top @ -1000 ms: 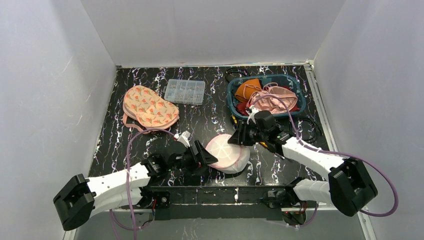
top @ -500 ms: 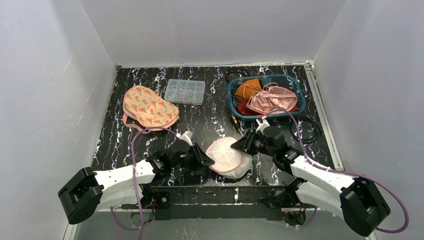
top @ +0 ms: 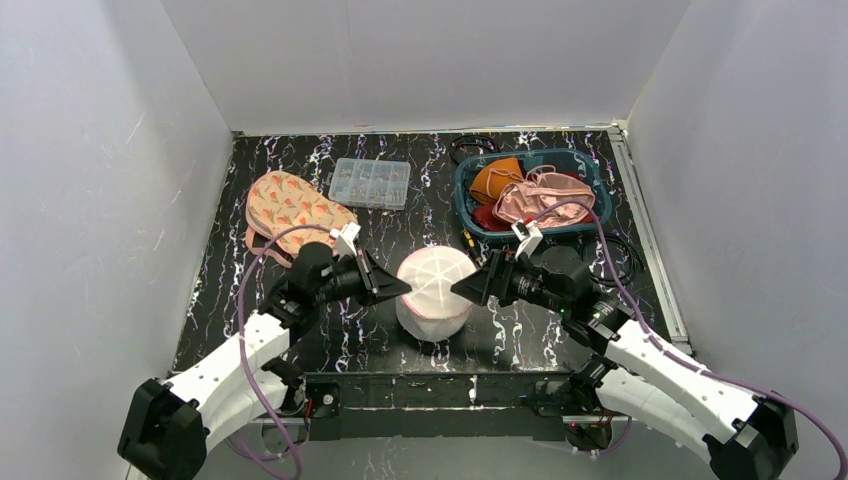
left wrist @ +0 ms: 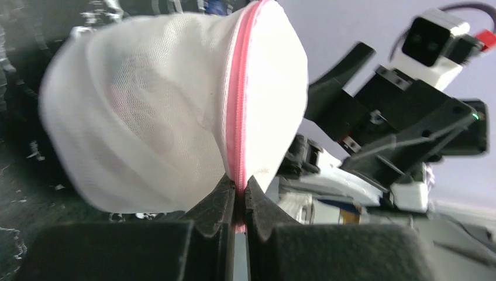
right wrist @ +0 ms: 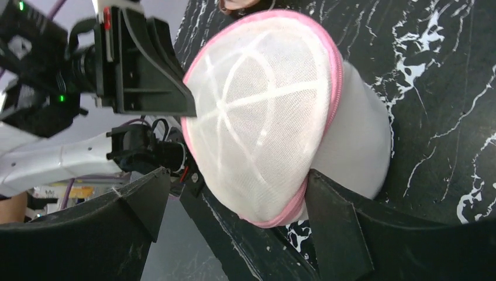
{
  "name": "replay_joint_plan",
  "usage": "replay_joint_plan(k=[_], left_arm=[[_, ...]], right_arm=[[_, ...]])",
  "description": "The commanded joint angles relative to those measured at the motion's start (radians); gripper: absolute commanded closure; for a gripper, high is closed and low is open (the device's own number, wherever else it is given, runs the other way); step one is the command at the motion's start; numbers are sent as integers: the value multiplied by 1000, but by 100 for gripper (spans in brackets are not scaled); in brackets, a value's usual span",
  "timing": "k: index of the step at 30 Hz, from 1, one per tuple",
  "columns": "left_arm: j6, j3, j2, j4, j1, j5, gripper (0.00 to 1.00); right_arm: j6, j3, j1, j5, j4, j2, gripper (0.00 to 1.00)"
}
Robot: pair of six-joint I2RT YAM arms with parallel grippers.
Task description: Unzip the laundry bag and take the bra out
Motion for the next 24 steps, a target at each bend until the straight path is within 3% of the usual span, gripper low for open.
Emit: replay_joint_plan(k=[1, 8, 11, 14, 17, 20, 24], left_arm=[[152, 132, 27, -52, 61, 364, 100], [127, 174, 73, -54, 61, 413, 100], [120, 181, 74, -54, 66, 396, 100], [111, 191, 73, -54, 79, 393, 100], [96, 195, 72, -55, 91, 390, 100], [92, 202, 68, -53, 92, 377, 100], [15, 189, 66, 37, 92, 363, 100]], right_arm=[[-78, 26, 4, -106, -91, -39, 10], [166, -133, 5, -67, 153, -127, 13], [171, -122, 4, -6, 93, -166, 10], [123, -66, 4, 62, -85, -206, 6], [110, -55, 4, 31, -121, -225, 5], [161, -90, 4, -42, -45, -232, 6], [336, -214, 4, -85, 198, -238, 7]])
